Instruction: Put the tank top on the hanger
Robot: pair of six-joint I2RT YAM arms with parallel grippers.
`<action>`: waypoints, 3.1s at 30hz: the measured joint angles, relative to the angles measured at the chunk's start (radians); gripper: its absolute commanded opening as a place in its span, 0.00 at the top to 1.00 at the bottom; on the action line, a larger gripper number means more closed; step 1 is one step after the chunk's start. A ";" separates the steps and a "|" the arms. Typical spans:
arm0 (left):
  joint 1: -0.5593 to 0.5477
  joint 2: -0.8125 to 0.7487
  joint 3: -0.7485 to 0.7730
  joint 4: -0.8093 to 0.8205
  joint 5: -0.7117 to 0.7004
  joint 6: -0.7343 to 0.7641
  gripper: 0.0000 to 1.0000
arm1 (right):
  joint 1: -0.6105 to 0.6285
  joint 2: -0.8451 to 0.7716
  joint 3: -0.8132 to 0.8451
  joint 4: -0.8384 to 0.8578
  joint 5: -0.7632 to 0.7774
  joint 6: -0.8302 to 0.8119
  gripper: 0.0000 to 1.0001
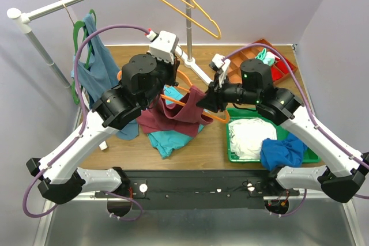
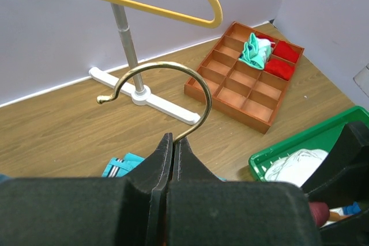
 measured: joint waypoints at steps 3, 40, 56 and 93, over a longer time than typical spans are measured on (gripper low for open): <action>0.000 0.000 0.000 0.006 0.000 -0.003 1.00 | 0.000 -0.002 -0.006 0.006 0.002 0.006 0.98; 0.000 -0.518 -0.231 0.055 -0.089 -0.214 0.01 | 0.036 0.562 0.724 0.020 0.350 0.181 0.99; 0.000 -0.626 -0.576 -0.074 -0.088 -0.349 0.01 | 0.140 0.797 1.017 -0.027 0.510 0.153 0.99; 0.000 -0.729 -0.706 -0.139 -0.047 -0.399 0.01 | 0.207 0.977 1.144 0.223 0.665 0.039 0.99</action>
